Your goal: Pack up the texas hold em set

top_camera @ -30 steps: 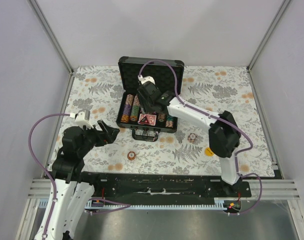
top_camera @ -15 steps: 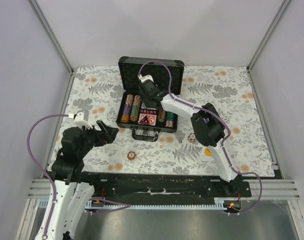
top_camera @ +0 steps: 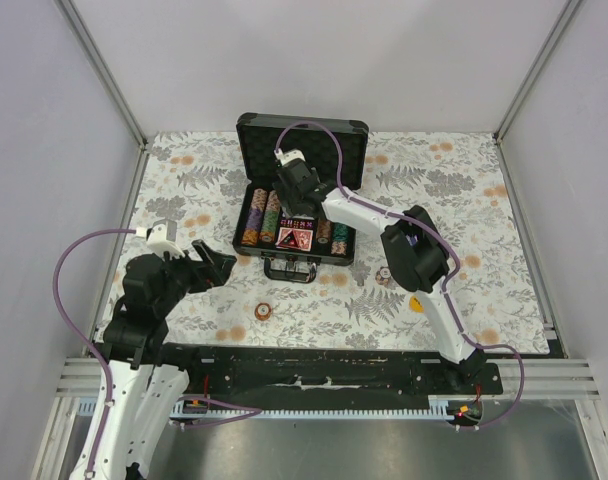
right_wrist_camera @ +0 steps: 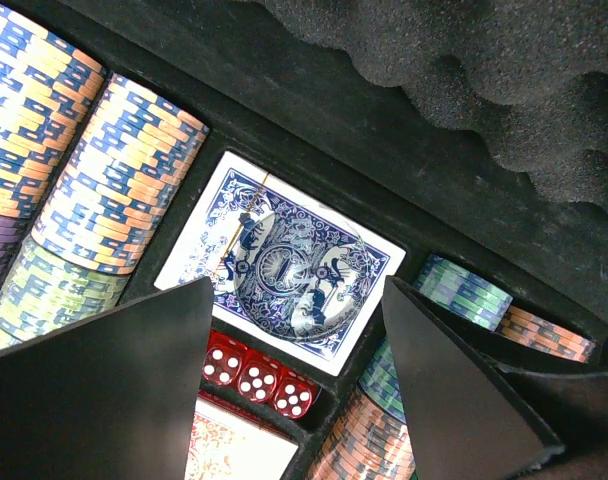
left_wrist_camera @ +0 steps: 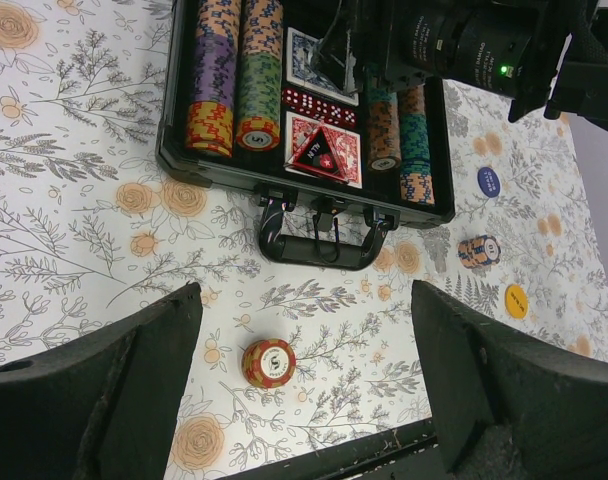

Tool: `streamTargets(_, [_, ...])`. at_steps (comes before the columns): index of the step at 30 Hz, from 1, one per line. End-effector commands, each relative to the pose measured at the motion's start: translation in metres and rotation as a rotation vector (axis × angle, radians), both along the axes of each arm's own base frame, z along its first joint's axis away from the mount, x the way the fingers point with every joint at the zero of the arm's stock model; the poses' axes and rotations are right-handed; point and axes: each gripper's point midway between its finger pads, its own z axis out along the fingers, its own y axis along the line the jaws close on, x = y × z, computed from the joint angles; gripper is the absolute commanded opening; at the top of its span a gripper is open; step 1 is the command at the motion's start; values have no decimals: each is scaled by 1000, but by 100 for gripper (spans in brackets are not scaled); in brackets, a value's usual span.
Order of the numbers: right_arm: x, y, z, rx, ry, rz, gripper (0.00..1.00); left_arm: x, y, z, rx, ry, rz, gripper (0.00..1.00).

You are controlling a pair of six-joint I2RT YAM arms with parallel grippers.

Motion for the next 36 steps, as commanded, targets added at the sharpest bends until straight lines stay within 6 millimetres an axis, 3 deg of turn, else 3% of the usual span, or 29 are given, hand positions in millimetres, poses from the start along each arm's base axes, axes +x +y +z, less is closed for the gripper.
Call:
streamTargets(1, [5, 5, 34, 45, -54, 8, 77, 2, 1, 6, -20, -19, 20, 91])
streamTargets(6, [-21, 19, 50, 42, -46, 87, 71, 2, 3, 8, -17, -29, 30, 91])
streamTargets(10, [-48, 30, 43, 39, 0, 158, 56, 1, 4, 9, -18, -38, 33, 91])
streamTargets(15, [-68, 38, 27, 28, 46, 211, 46, 1, 4, 10, -19, -40, 36, 91])
streamTargets(26, [-71, 50, -3, 19, 90, 231, 31, -1, 5, 13, -19, -53, 40, 91])
streamTargets(36, [-75, 48, -24, -22, 100, 244, 30, -1, 5, 13, -22, -54, 38, 91])
